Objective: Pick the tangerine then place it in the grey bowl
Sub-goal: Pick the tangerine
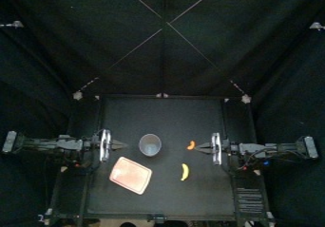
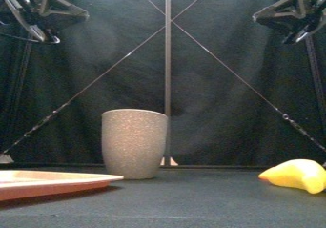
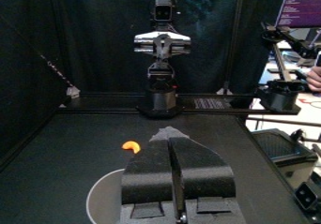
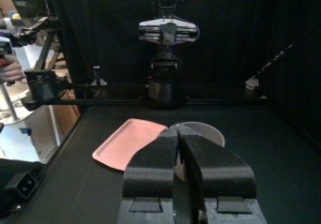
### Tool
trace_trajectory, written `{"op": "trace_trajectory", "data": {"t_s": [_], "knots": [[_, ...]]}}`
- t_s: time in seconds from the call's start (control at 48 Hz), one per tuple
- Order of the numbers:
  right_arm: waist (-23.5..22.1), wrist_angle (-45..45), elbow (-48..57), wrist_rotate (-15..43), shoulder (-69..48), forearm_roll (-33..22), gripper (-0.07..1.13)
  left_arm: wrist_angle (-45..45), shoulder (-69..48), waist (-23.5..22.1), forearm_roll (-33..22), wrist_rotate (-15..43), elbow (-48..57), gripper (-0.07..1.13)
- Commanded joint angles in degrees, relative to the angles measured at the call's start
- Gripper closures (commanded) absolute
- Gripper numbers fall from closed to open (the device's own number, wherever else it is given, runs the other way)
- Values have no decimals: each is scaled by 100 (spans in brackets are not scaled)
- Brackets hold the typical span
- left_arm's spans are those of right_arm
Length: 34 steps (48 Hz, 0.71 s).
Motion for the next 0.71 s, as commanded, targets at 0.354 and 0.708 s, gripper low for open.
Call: {"op": "trace_trajectory", "data": {"t_s": [0.354, 0.708], "knots": [[-905, 1195, -431, 932, 984, 1854, 93, 1090, 79, 18, 0, 9, -264, 94], [-2575, 3366, -167, 2628, 1310, 3498, 32, 1178, 79, 123, 9, 26, -246, 94]]}}
